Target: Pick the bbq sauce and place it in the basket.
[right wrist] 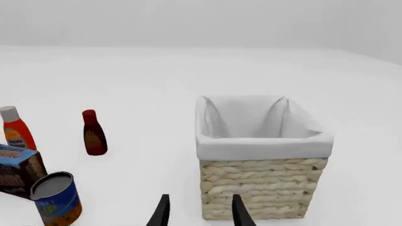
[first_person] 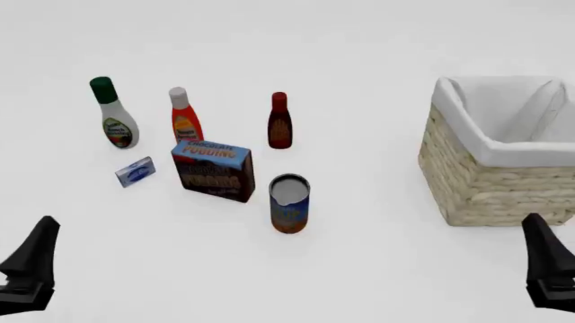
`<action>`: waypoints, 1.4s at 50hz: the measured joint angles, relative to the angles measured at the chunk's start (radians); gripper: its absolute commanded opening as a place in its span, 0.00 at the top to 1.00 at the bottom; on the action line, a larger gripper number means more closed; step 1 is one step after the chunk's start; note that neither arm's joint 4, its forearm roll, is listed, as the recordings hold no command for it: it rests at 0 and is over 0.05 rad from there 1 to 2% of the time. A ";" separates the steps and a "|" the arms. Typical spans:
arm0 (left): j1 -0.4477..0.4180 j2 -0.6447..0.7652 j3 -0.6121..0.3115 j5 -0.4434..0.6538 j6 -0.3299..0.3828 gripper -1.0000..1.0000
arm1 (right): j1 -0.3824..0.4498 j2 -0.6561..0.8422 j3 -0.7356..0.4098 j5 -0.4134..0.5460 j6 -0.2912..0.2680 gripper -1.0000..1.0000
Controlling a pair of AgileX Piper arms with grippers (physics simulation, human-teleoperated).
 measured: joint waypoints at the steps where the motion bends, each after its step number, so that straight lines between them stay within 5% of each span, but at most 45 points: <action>1: 0.000 0.000 0.000 0.000 0.000 0.00 | 0.003 0.001 0.002 -0.002 0.001 0.00; 28: 0.000 0.004 -0.002 -0.001 0.000 0.00 | 0.051 0.150 -0.043 -0.109 -0.025 0.00; 70: 0.000 0.005 -0.003 -0.001 0.000 0.00 | 0.191 0.597 -0.558 0.030 -0.100 0.00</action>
